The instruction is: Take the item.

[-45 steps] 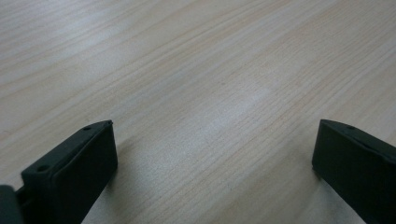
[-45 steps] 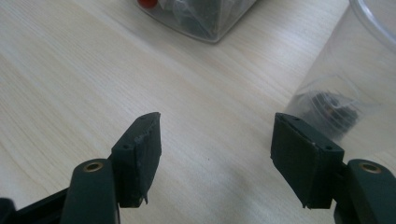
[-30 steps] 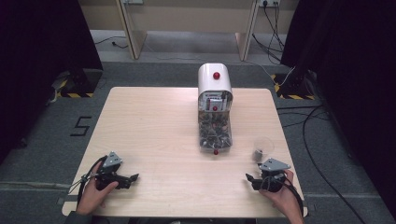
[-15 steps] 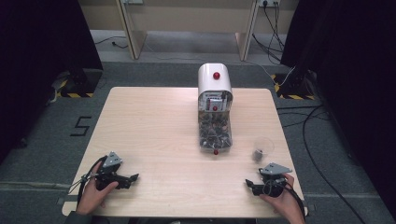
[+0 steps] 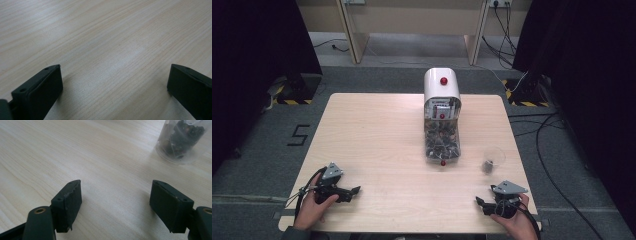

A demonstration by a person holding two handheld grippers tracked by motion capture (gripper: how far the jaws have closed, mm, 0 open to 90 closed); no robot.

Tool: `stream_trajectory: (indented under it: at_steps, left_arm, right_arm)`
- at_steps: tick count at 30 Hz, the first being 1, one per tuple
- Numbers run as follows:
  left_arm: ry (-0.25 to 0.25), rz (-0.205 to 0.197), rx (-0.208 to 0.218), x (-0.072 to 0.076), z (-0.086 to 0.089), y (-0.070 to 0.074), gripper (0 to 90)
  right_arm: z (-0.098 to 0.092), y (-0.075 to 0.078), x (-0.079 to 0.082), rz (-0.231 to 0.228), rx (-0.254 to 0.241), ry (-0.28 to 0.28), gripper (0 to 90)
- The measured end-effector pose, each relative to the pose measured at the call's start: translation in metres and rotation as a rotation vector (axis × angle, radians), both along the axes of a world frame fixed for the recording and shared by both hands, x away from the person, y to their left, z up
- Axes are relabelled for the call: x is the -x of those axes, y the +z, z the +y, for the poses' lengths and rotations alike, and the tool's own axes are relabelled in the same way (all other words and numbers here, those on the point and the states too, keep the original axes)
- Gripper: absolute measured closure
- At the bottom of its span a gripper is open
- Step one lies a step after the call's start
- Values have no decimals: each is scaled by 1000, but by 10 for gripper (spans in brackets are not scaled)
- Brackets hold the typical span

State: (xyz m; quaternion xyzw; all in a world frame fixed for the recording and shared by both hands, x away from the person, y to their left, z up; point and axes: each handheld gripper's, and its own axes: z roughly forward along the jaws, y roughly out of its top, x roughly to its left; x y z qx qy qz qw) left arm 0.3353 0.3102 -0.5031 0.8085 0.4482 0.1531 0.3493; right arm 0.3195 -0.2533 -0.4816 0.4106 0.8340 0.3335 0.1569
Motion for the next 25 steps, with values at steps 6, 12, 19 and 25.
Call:
stream_trajectory:
  at_steps: [6, 12, 19, 25]
  left_arm:
    - [0, 0, 0, 0, 0, 0, 0]
    - [0, 0, 0, 0, 0, 0, 0]
    - [0, 0, 0, 0, 0, 0, 0]
    - [0, 0, 0, 0, 0, 0, 0]
  right_arm:
    - [-1, 1, 3, 8, 1, 3, 267]
    - [-1, 1, 3, 7, 2, 7, 265]
    - [-1, 1, 4, 6, 0, 7, 264]
    - [-1, 1, 3, 4, 2, 9, 264]
